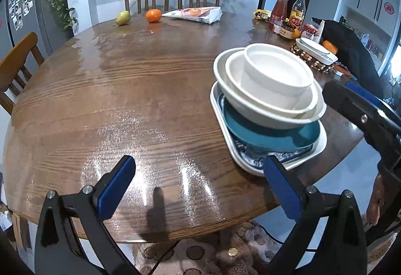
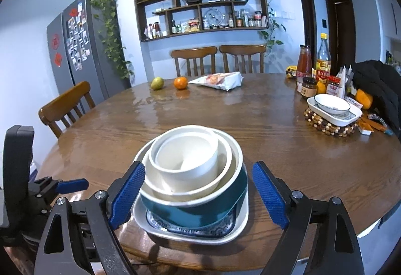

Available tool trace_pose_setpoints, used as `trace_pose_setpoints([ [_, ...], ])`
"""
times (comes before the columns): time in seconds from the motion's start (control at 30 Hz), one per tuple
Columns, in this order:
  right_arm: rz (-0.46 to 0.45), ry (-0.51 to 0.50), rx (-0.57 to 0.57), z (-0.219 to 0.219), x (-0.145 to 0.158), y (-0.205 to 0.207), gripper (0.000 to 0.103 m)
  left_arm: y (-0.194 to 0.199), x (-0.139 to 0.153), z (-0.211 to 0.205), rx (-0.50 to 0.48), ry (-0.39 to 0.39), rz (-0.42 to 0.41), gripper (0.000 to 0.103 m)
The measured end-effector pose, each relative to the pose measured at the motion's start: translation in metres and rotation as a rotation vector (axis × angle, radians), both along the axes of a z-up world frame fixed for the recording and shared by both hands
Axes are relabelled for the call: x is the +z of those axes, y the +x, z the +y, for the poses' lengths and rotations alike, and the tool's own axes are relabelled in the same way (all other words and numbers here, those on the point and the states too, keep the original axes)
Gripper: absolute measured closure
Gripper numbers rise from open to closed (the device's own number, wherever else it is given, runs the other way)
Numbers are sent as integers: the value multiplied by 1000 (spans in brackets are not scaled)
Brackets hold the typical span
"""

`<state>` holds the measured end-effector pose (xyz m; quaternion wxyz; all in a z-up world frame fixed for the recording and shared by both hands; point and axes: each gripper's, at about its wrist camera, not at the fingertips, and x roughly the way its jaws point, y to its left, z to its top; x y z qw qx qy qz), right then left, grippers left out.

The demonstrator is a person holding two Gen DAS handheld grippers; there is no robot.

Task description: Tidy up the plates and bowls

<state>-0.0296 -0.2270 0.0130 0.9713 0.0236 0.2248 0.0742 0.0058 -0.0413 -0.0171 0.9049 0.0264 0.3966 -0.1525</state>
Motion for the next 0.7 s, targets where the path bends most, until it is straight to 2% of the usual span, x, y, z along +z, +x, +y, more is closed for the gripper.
trace_pose_setpoints([
  [0.23,13,-4,-13,-1,-19,-4,15,-2,-11,1,2,11,16,1],
  [0.7,14,-41,-5,3,-32,-10,15,-7,-14,2,6,7,-3,1],
])
